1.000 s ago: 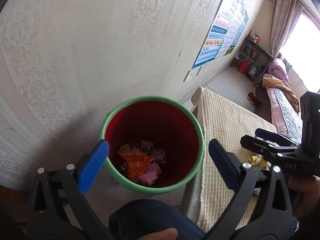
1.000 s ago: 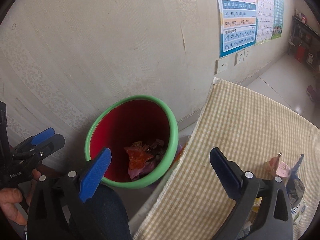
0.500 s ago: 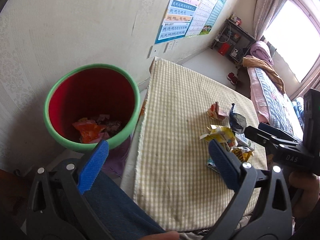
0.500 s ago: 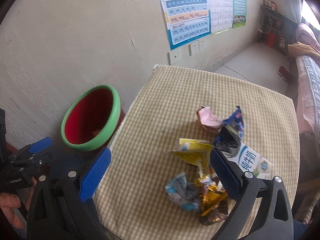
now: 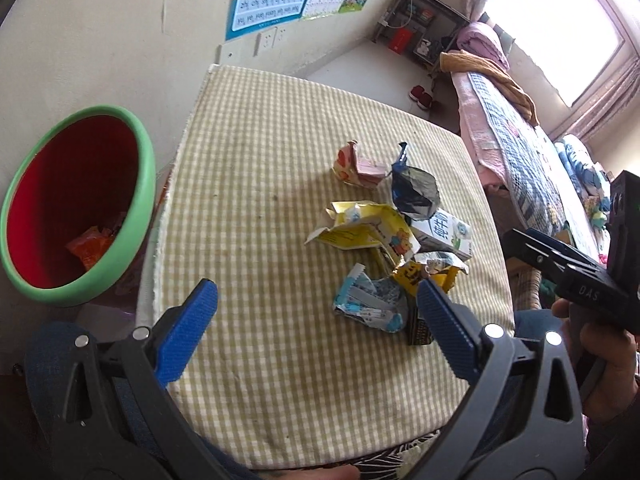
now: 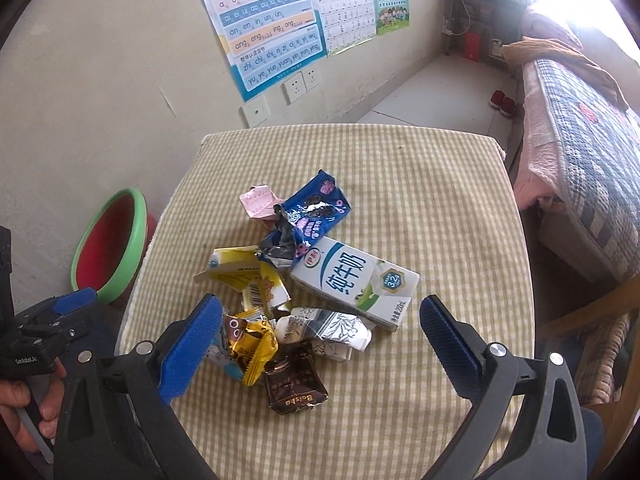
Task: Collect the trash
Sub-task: 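Move both open tools back over the trash on the table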
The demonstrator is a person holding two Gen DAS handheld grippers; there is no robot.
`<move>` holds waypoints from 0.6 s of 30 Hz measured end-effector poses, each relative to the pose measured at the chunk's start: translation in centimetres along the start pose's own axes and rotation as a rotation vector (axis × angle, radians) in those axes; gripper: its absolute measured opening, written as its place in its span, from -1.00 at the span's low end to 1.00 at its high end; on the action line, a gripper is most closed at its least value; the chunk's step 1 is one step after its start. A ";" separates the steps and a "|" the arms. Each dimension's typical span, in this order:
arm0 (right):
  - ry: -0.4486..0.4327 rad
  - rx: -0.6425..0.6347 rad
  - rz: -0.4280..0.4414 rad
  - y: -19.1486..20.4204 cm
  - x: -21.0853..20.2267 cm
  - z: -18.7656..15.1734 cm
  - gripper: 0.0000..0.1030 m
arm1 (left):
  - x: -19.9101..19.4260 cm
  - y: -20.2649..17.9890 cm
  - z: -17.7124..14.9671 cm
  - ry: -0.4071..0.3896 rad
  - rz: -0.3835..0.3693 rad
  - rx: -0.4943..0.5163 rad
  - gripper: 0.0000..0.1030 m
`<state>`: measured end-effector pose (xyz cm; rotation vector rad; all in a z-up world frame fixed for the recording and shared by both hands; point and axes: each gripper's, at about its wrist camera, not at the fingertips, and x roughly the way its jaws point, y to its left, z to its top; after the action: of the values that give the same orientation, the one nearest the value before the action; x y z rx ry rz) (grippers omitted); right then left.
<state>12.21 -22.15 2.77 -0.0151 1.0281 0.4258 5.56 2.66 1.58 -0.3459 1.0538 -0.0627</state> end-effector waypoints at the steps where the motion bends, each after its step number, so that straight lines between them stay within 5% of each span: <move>1: 0.004 0.006 0.000 -0.2 0.2 -0.1 0.86 | 0.4 -0.5 -0.1 0.014 -0.003 0.017 0.89; 8: 0.057 -0.001 0.044 0.0 1.8 -1.4 0.86 | 3.8 -2.6 -1.5 0.106 0.010 0.127 0.89; 18: 0.115 -0.134 0.093 3.6 4.1 -3.1 0.69 | 4.1 -0.4 -2.6 0.136 0.023 0.075 0.89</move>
<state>10.25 -18.08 -1.59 -0.1131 1.1148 0.5841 5.42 0.71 -2.91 -0.2643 1.1869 -0.1065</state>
